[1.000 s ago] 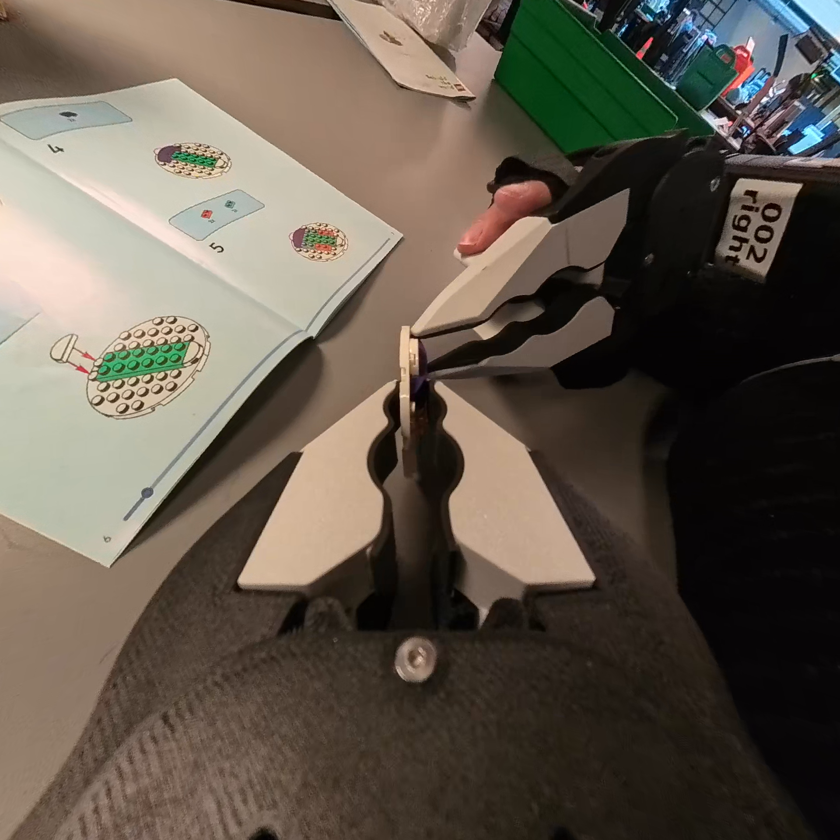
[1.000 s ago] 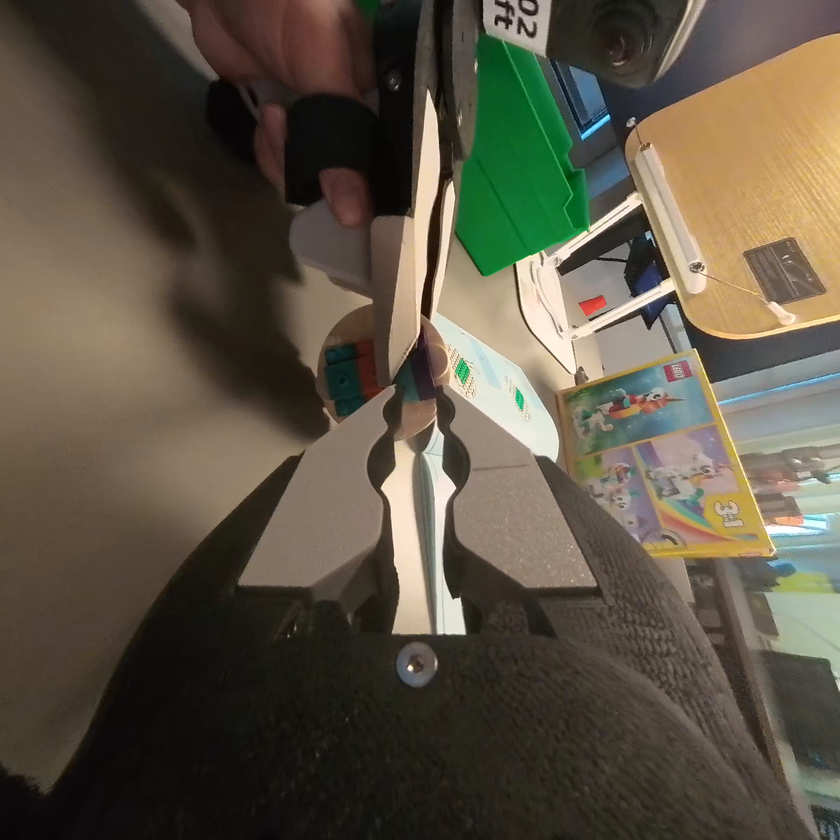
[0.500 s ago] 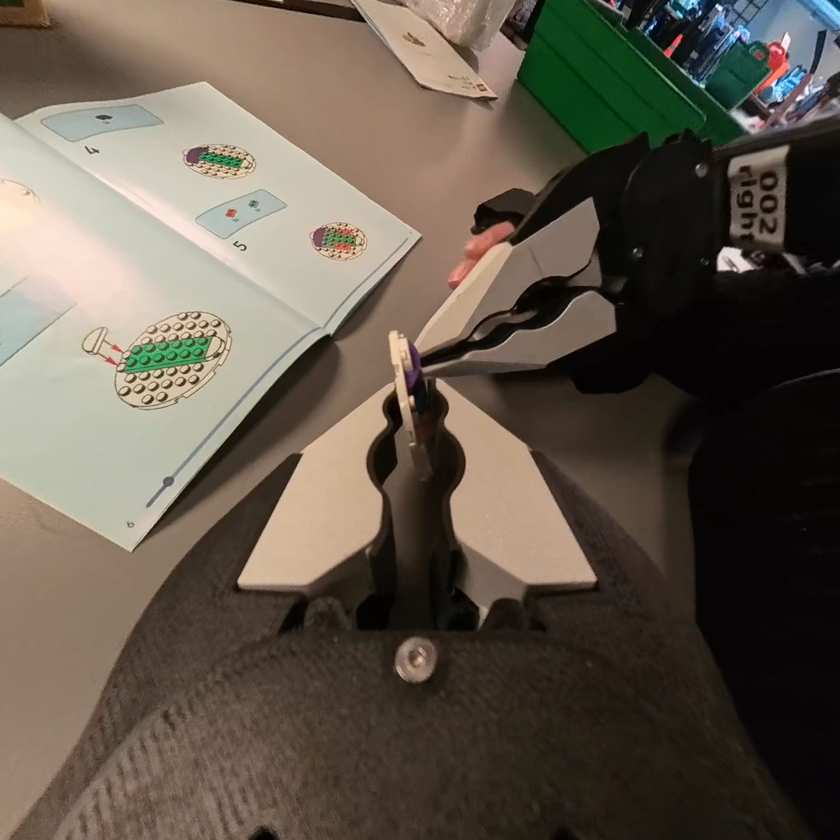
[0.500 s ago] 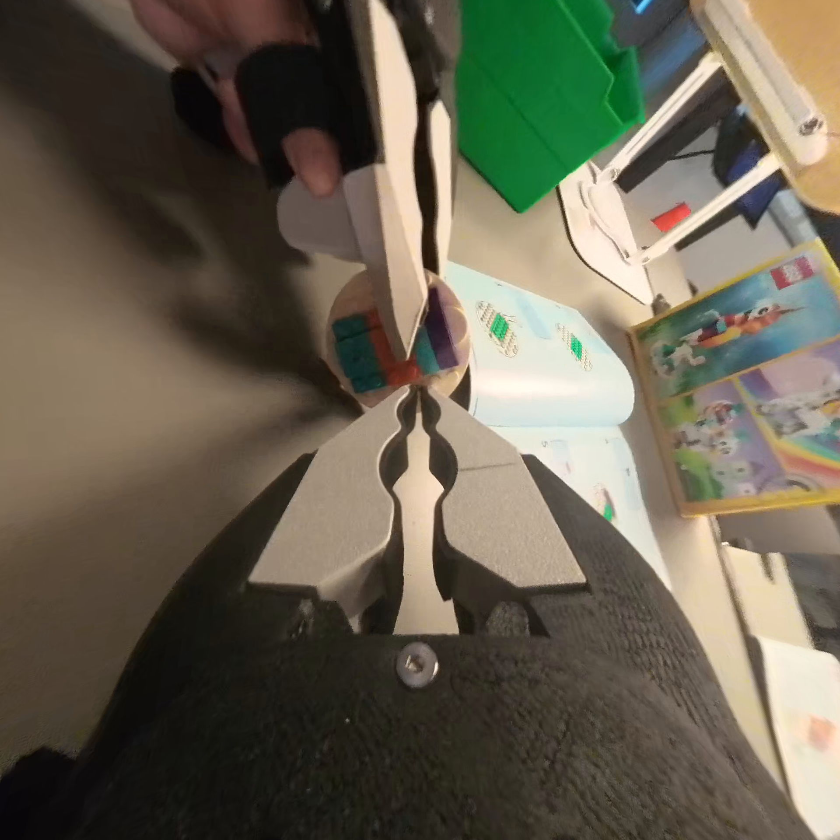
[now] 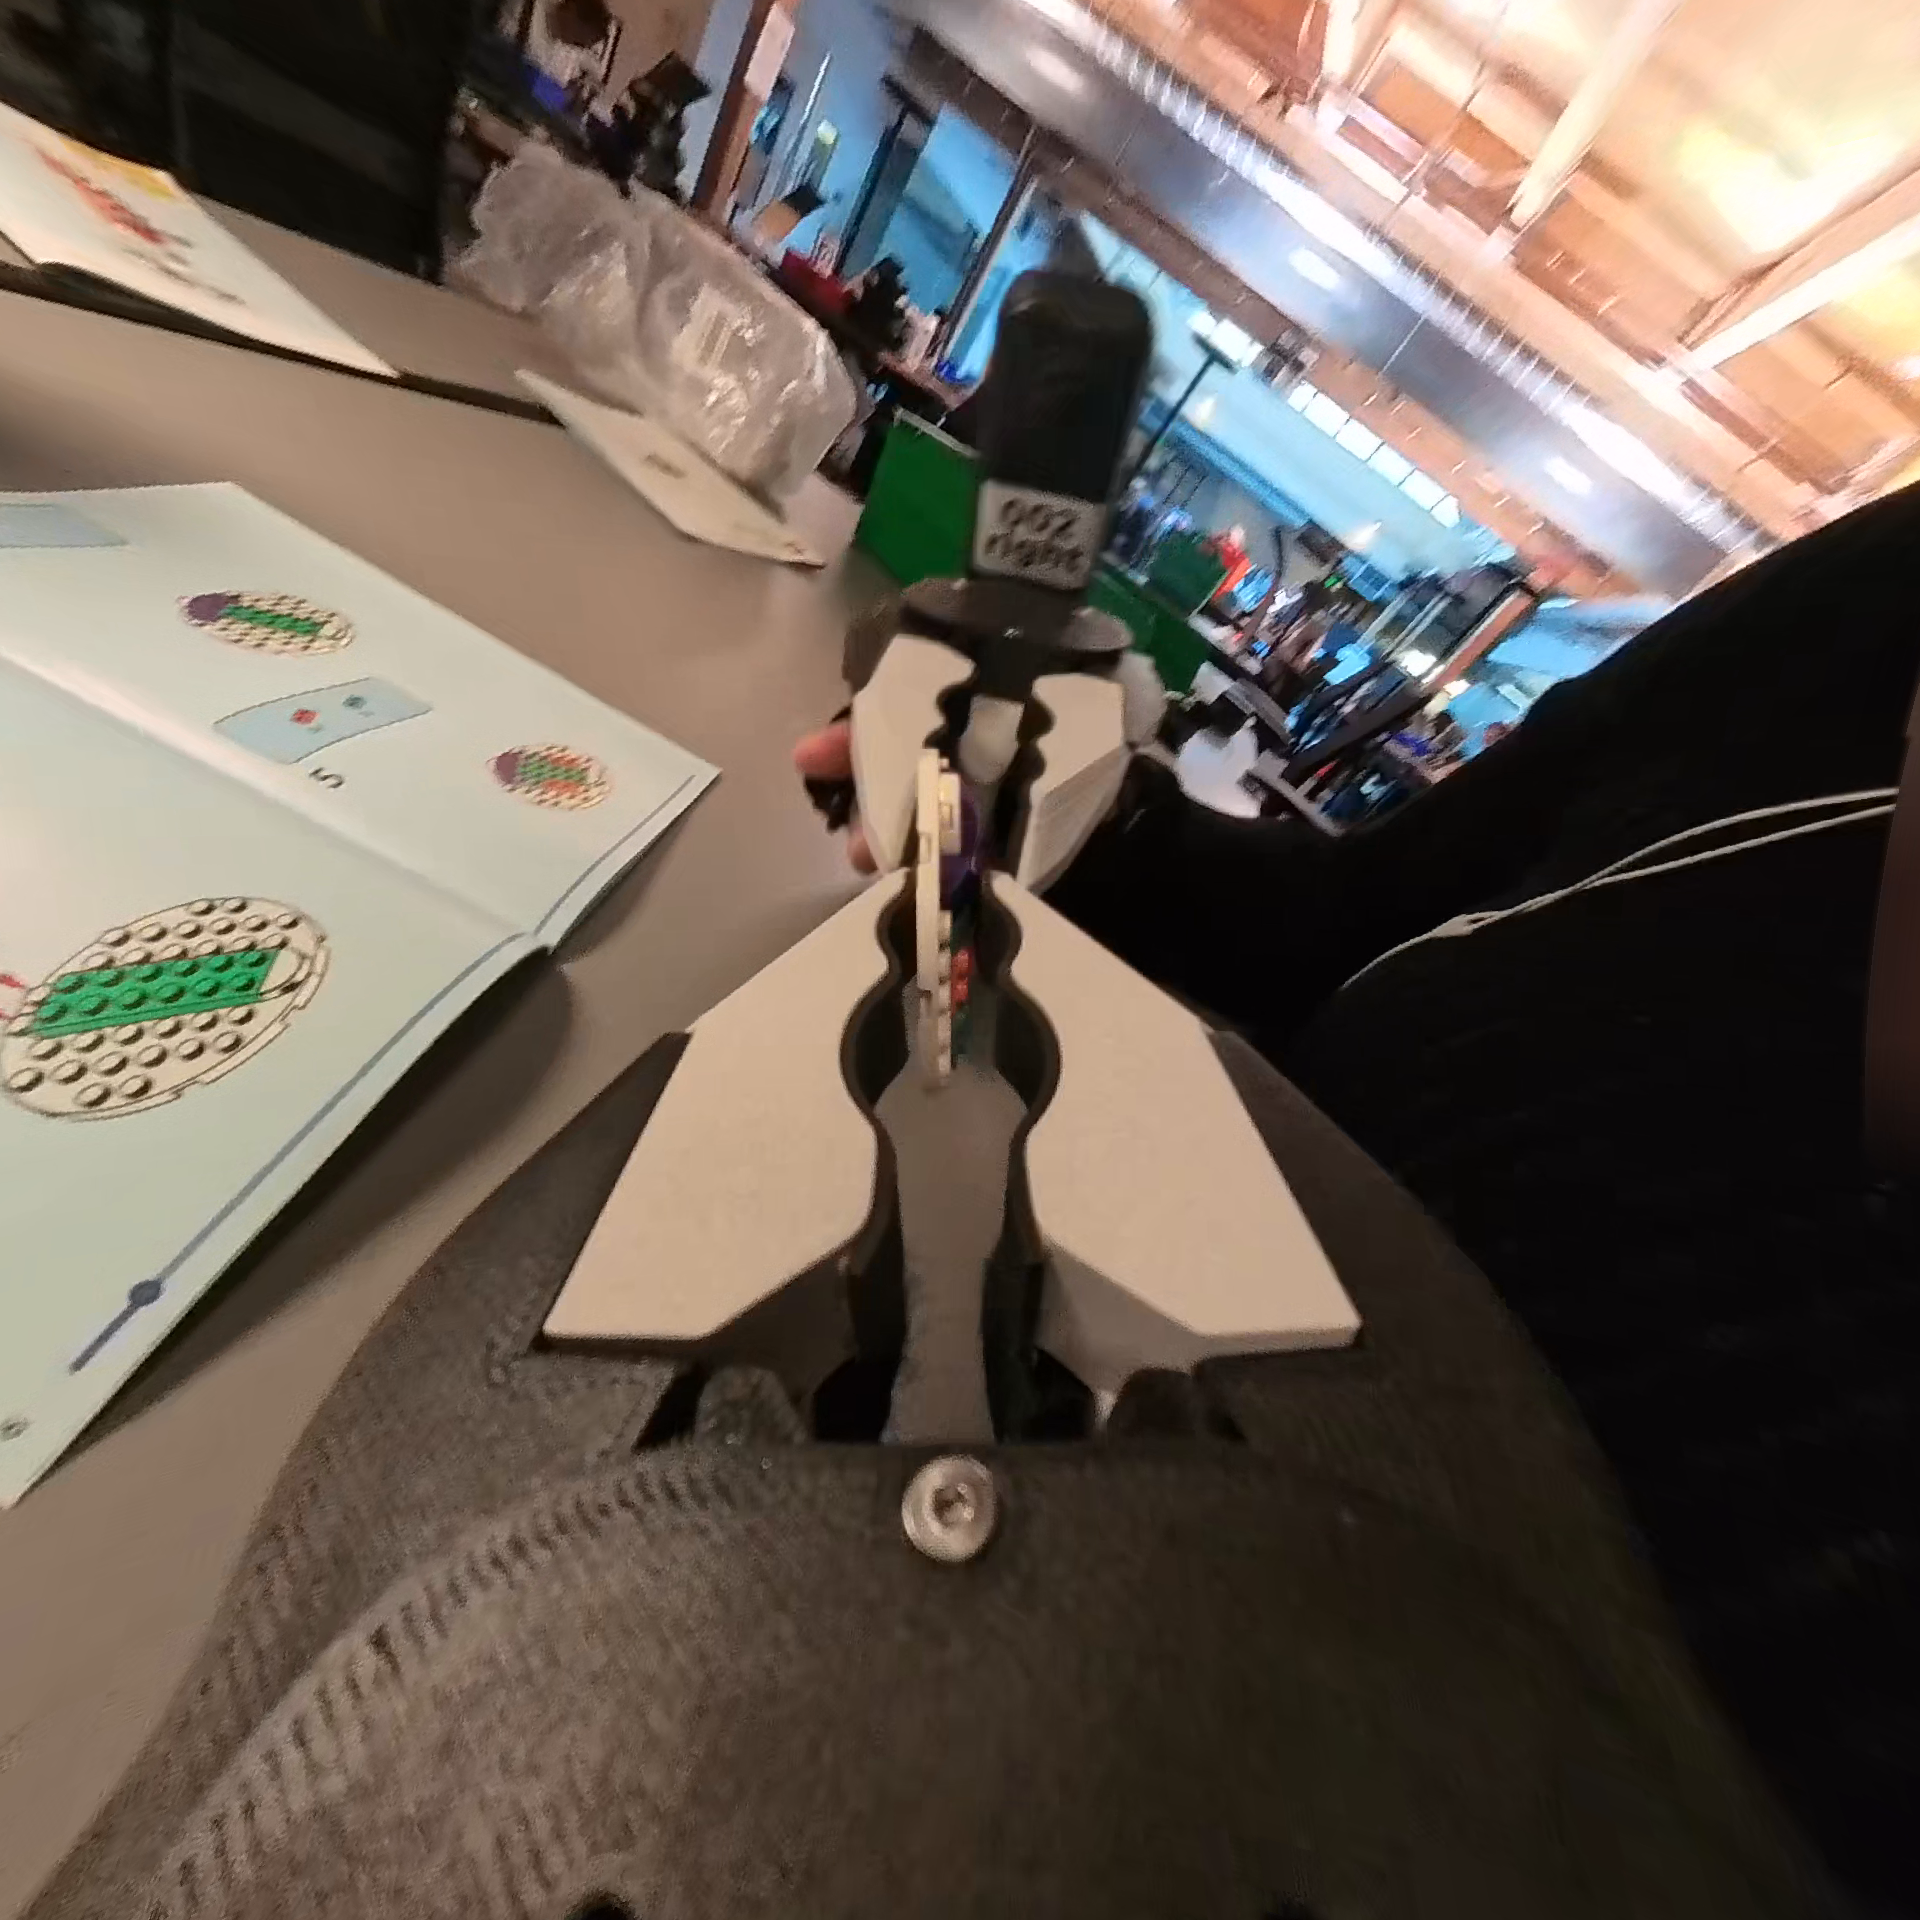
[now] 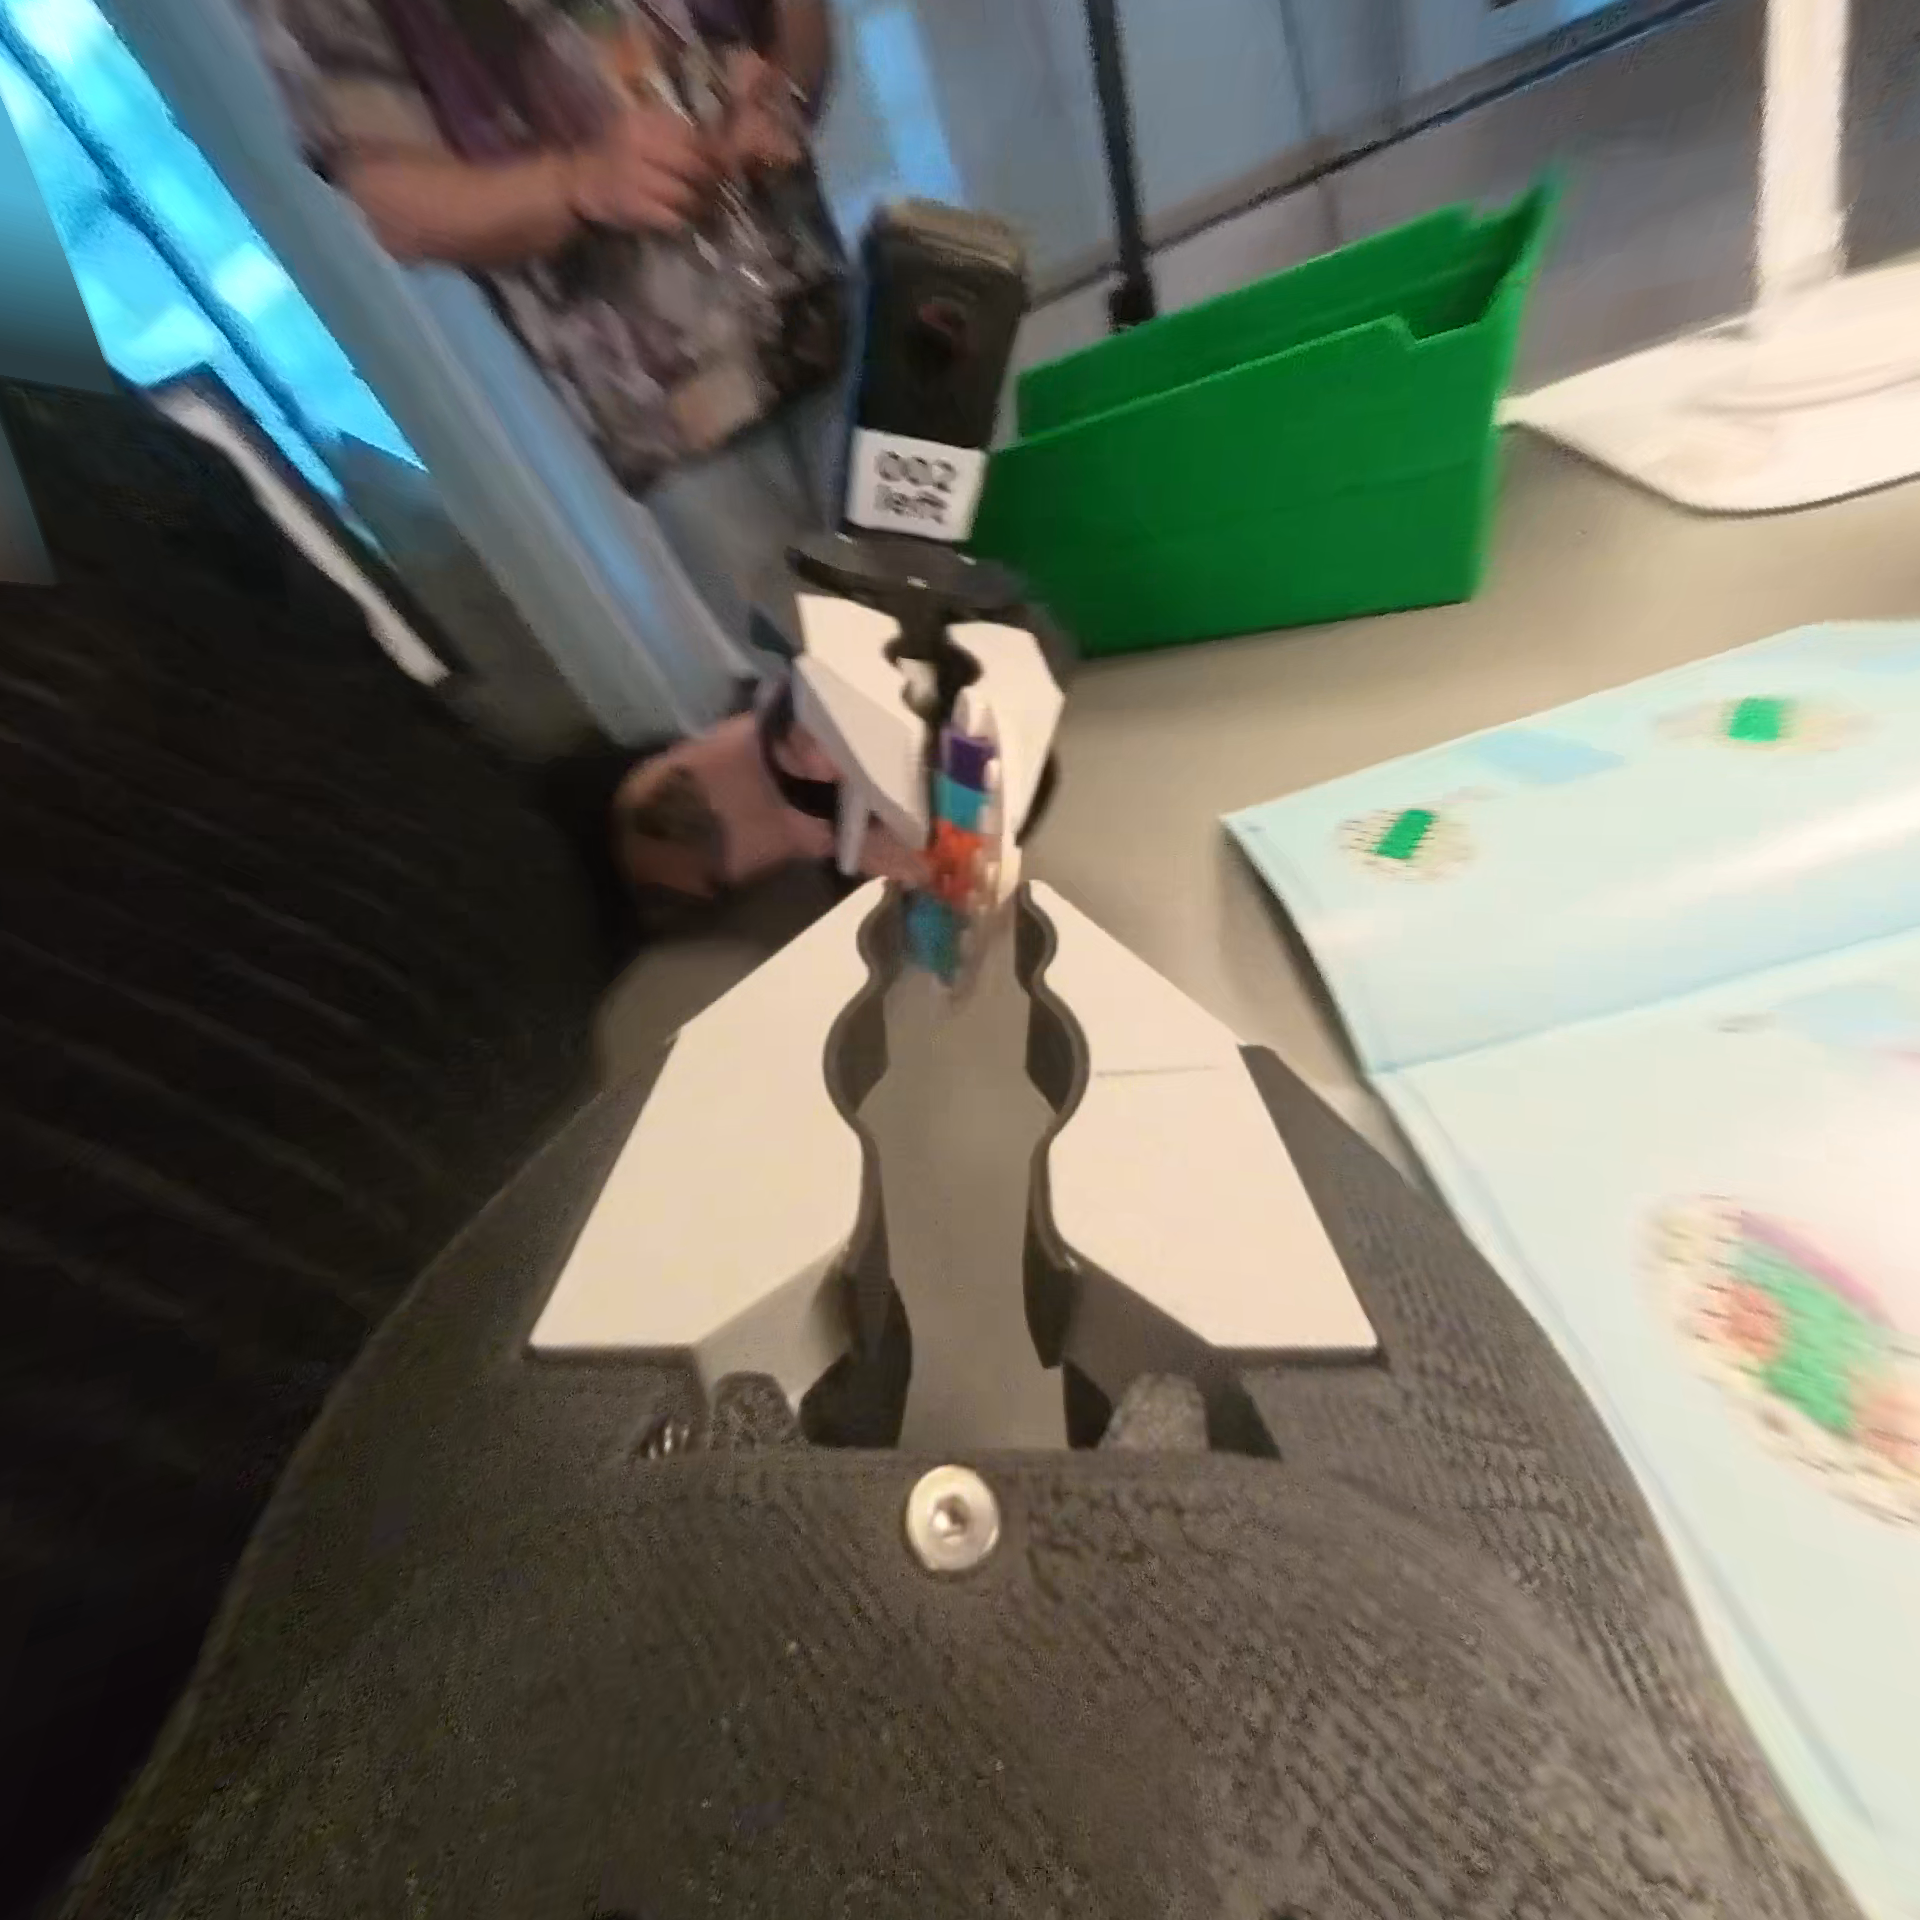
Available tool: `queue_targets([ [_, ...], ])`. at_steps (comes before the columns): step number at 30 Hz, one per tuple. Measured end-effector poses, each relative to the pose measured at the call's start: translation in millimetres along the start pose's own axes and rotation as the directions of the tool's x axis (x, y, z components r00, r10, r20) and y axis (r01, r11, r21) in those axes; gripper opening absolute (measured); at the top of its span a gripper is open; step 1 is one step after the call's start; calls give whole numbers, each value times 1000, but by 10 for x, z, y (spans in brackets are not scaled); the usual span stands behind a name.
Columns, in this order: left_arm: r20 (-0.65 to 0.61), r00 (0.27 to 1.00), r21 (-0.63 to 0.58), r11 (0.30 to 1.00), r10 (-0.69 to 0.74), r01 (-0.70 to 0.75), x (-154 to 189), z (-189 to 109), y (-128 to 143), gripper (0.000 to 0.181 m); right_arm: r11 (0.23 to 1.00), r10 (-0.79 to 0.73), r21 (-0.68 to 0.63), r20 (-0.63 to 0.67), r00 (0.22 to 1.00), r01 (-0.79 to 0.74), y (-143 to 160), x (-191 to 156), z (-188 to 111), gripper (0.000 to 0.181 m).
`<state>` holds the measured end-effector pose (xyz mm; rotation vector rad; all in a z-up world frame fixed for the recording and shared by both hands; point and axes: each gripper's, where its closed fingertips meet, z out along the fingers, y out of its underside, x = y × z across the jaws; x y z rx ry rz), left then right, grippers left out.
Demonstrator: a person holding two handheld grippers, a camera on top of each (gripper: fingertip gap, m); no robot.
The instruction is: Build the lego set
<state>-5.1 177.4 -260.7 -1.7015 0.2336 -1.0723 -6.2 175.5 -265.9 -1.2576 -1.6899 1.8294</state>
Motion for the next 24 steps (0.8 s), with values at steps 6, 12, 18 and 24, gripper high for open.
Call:
queue_targets([
  [6, -71, 996, 64, 996, -55, 60, 71, -3, -89, 8, 983, 154, 87, 101, 983, -163, -112, -45, 0, 6],
  [12, -38, 994, 89, 990, -105, 108, -19, -38, -134, 23, 961, 244, 96, 160, 957, -261, -143, -29, -54, 5],
  [18, -51, 998, -52, 998, -41, 38, 46, 3, 39, 34, 975, 219, -82, 184, 958, -207, 11, -127, -93, 5],
  [24, -22, 997, -121, 991, -68, 65, 17, 132, 177, 10, 987, 153, -63, 90, 984, -148, 21, 2, -77, 7],
])
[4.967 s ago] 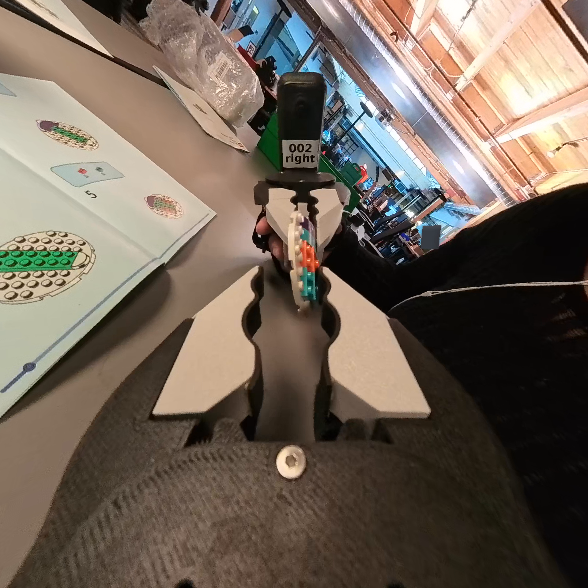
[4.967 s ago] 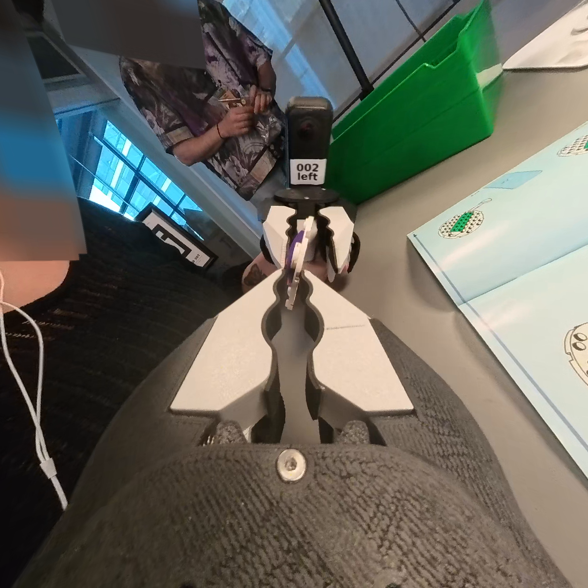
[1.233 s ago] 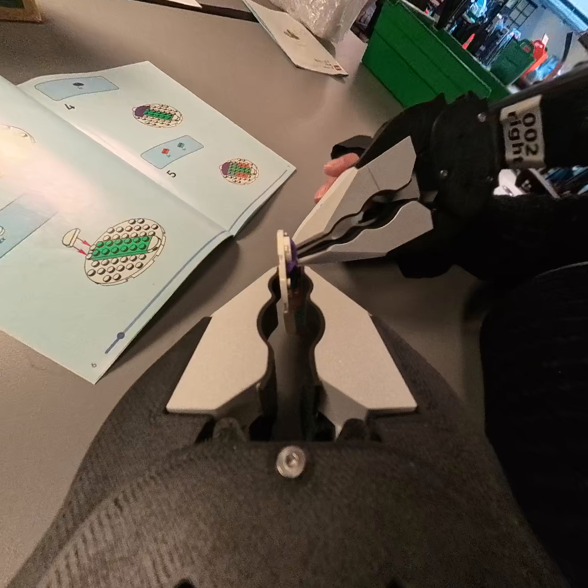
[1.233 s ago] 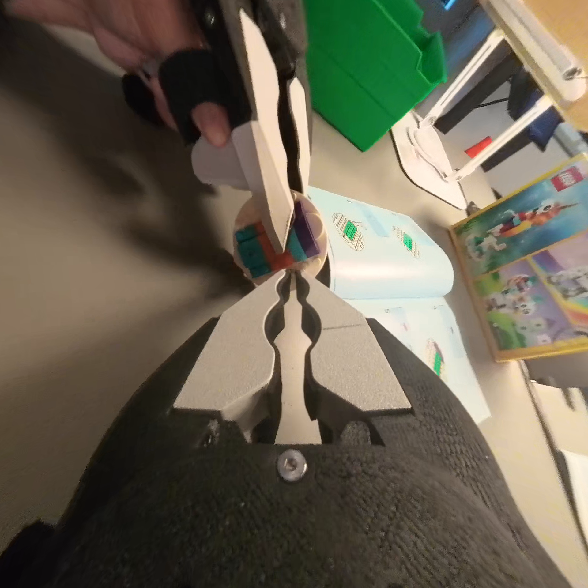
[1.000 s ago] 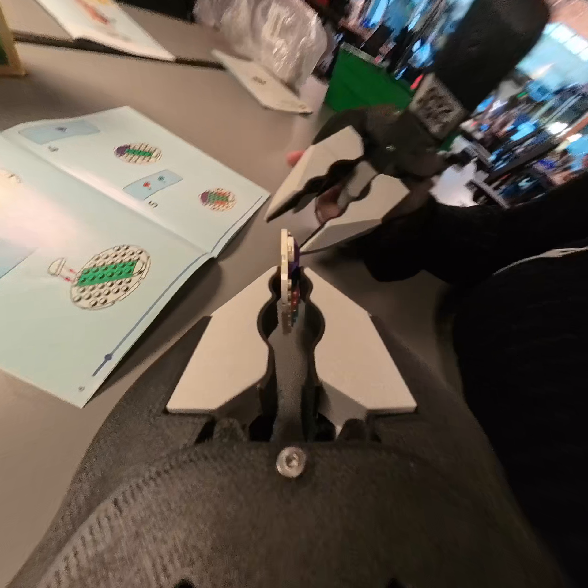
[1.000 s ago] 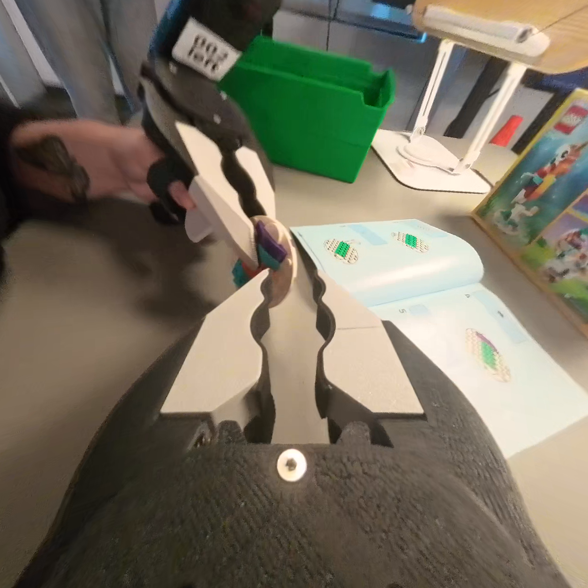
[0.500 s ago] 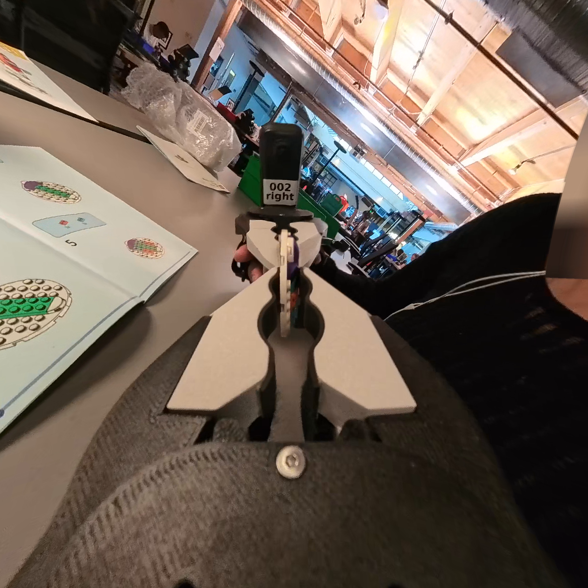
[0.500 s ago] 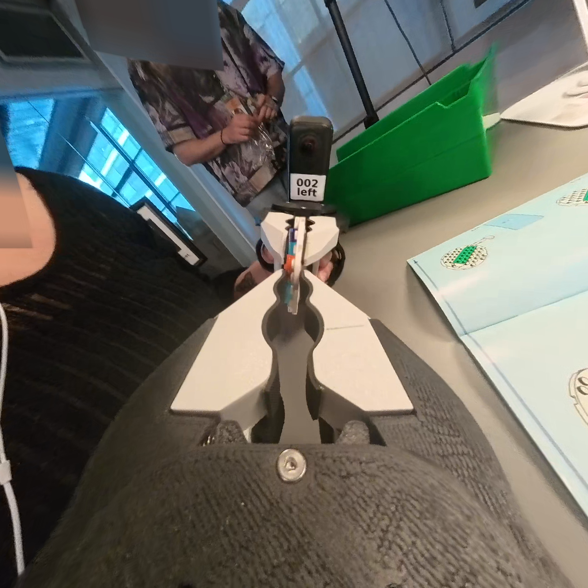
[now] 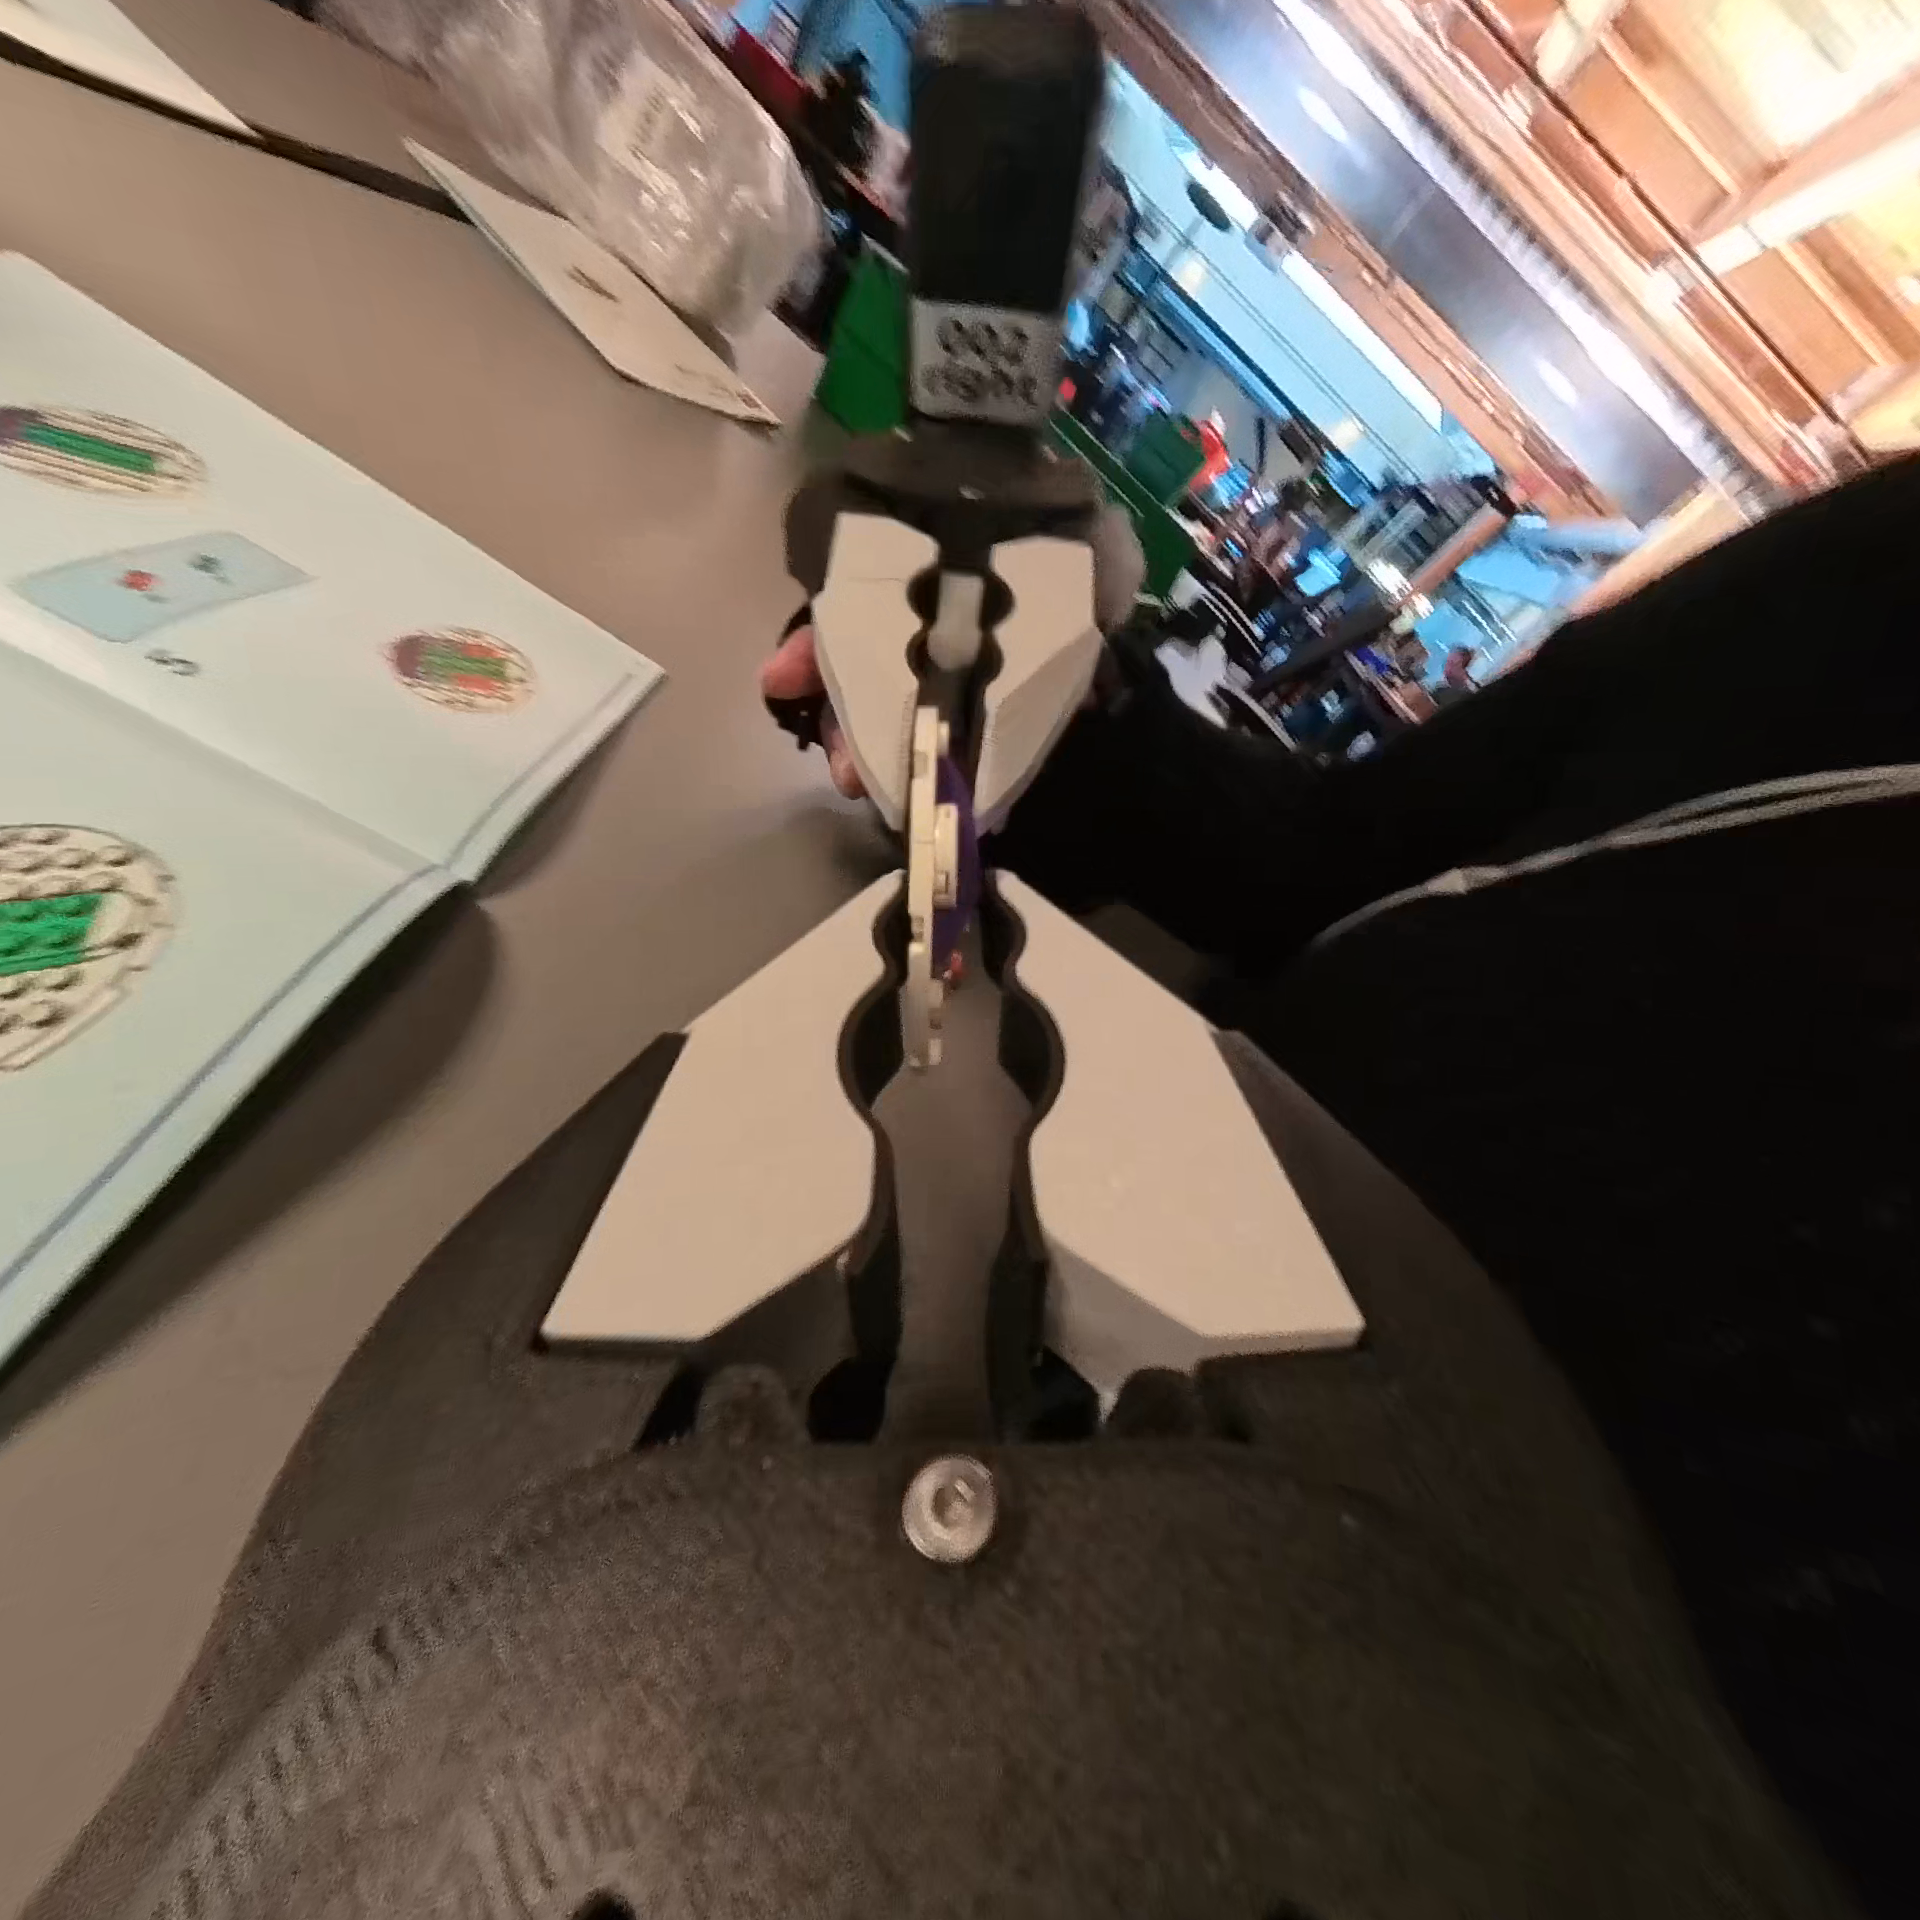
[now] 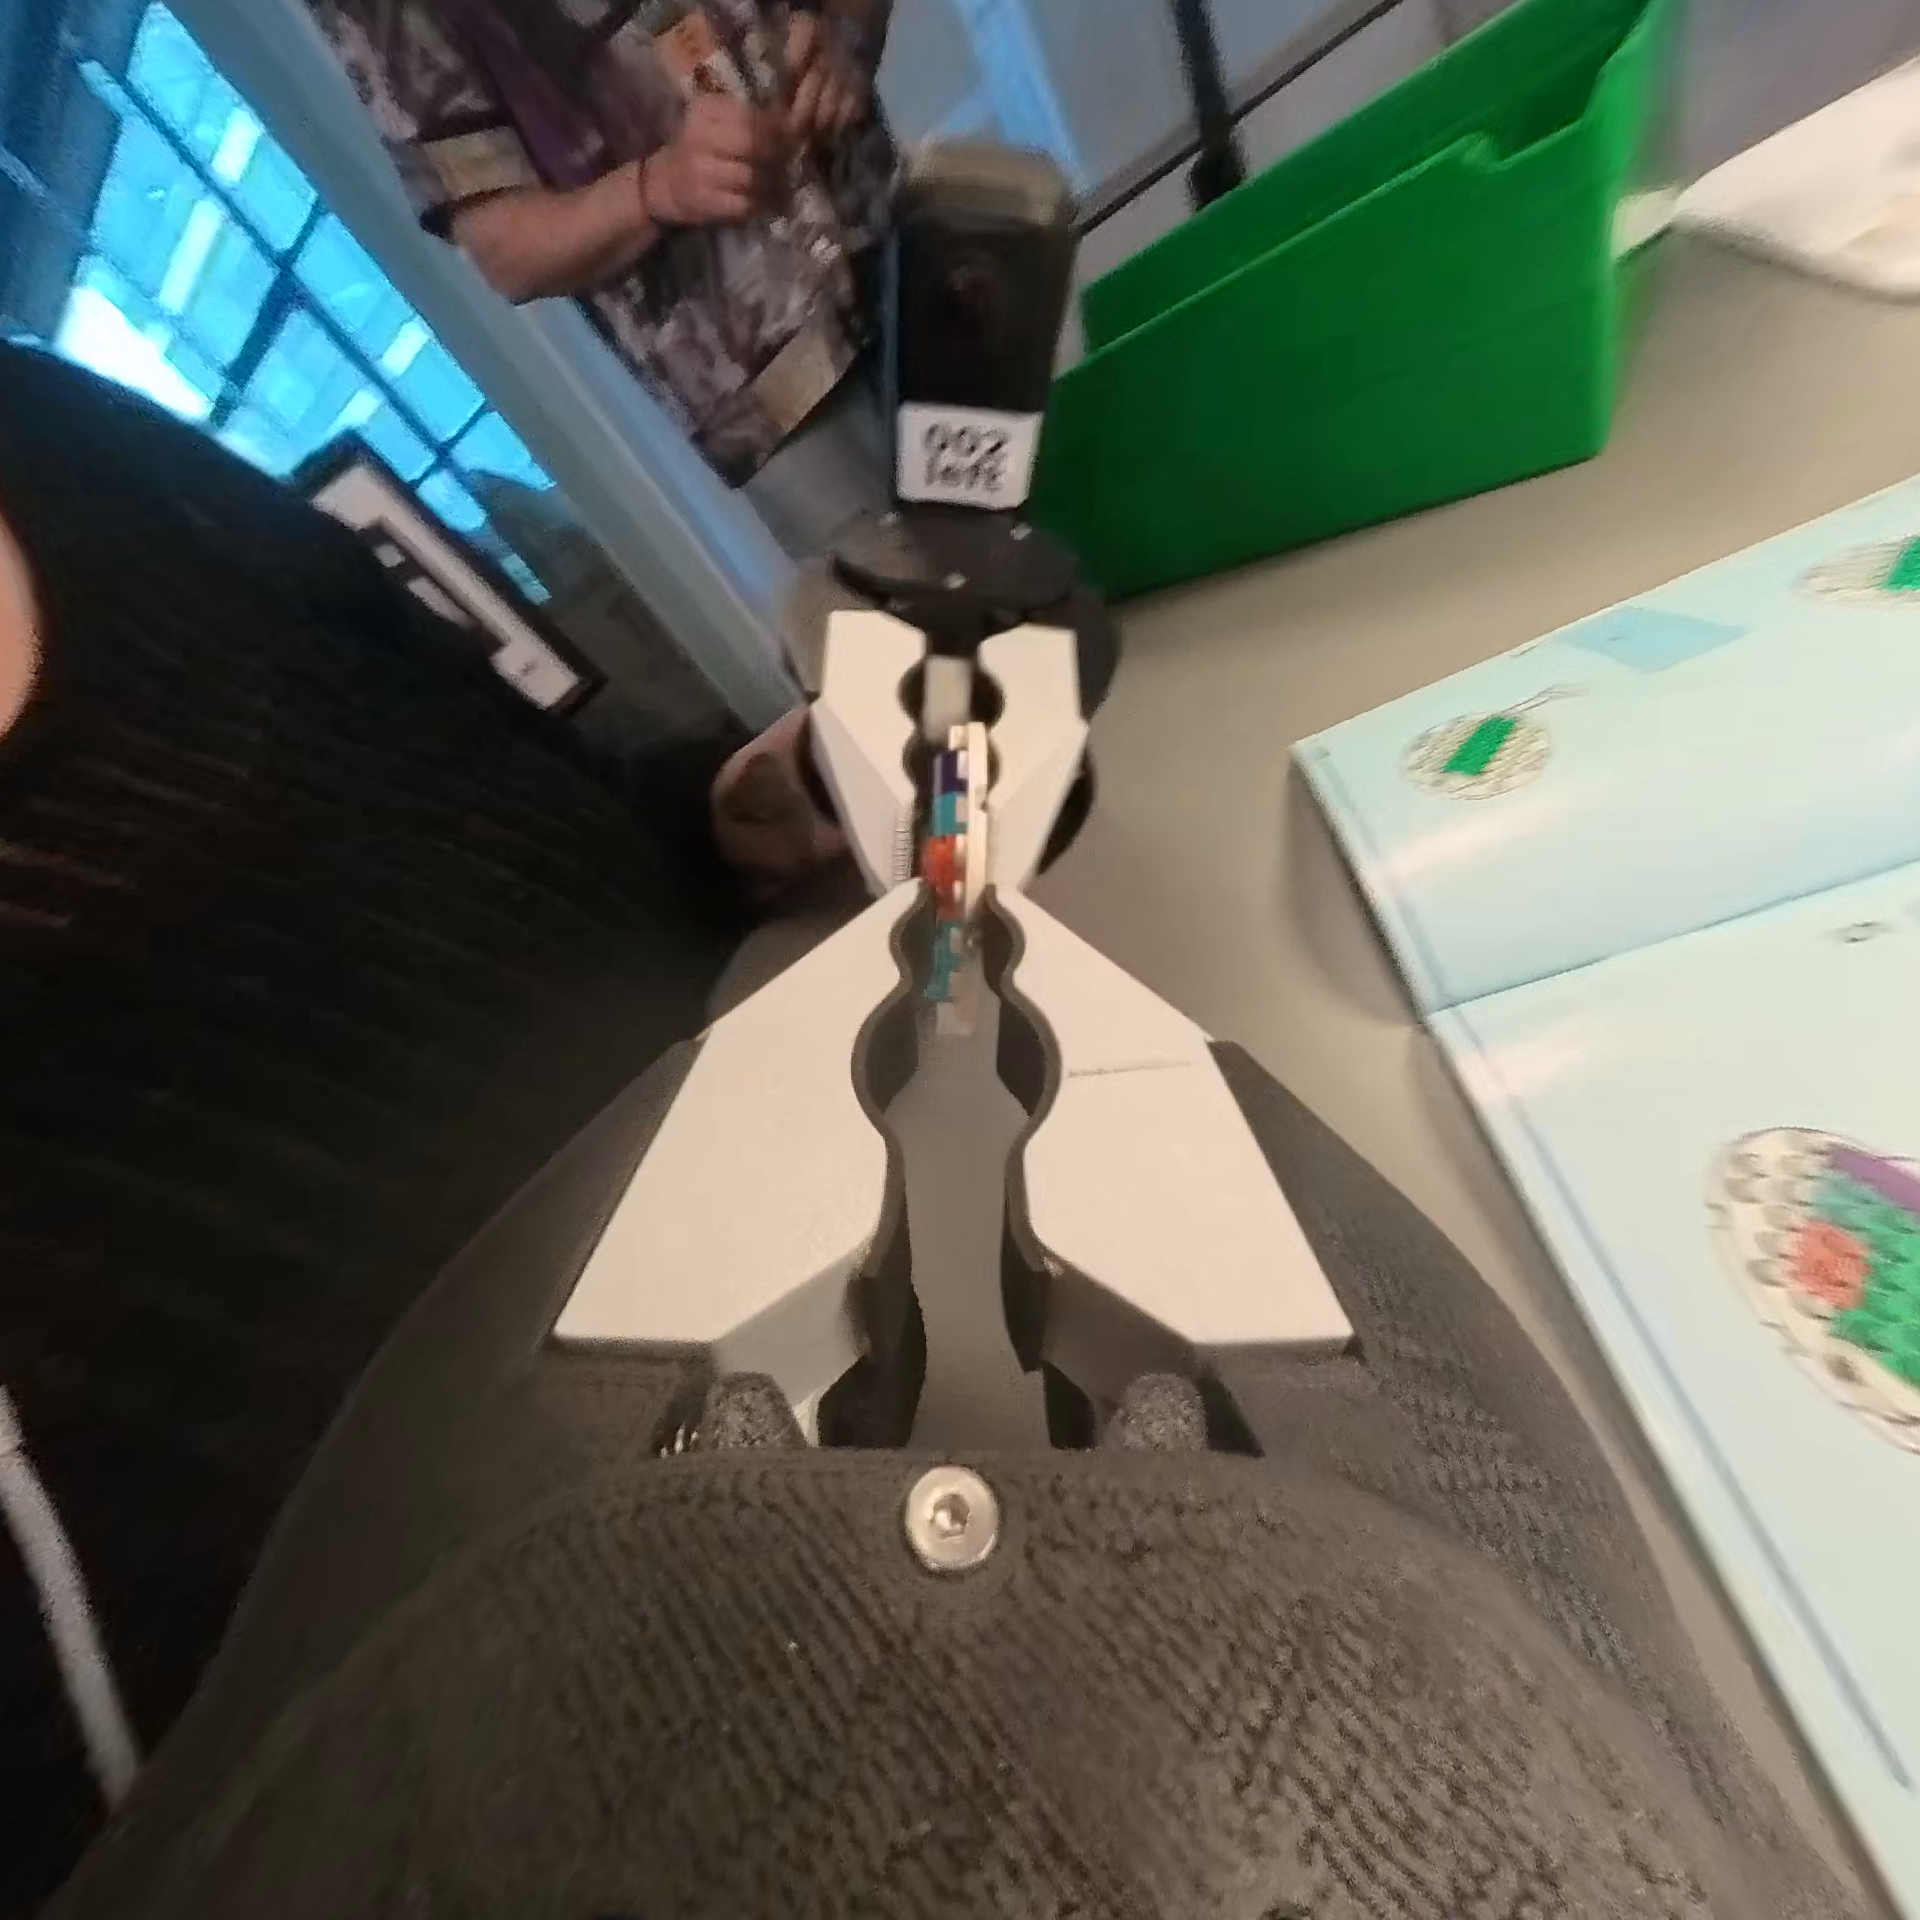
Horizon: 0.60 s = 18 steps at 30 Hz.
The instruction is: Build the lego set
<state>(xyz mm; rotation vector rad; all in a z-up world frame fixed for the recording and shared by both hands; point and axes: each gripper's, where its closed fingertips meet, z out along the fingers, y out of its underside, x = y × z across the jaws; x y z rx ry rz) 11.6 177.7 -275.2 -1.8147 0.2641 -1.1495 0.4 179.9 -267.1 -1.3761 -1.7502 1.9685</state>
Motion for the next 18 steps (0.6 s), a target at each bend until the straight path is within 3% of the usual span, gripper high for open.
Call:
queue_targets([
  [2, 63, 997, 67, 997, -40, 36, -126, -45, -104, 10, 992, -99, 67, -155, 983, 110, -116, 164, -27, 23],
  [4, 88, 990, 160, 982, -114, 99, -222, -112, -224, 10, 962, -248, 37, -310, 918, 272, -162, 266, -42, 28],
  [7, 73, 969, 279, 938, -235, 207, -323, -190, -342, 10, 842, -517, -129, -468, 716, 524, -168, 308, -14, 26],
  [10, 63, 958, 311, 917, -281, 249, -362, -214, -363, 10, 689, -707, -312, -492, 509, 654, -135, 289, 50, 19],
  [16, 78, 953, 309, 916, -293, 256, -391, -215, -339, 10, 654, -722, -358, -558, 408, 667, -205, 317, 50, 17],
  [18, 77, 957, 300, 922, -280, 245, -374, -204, -331, 10, 678, -697, -337, -577, 425, 653, -223, 333, 33, 31],
])
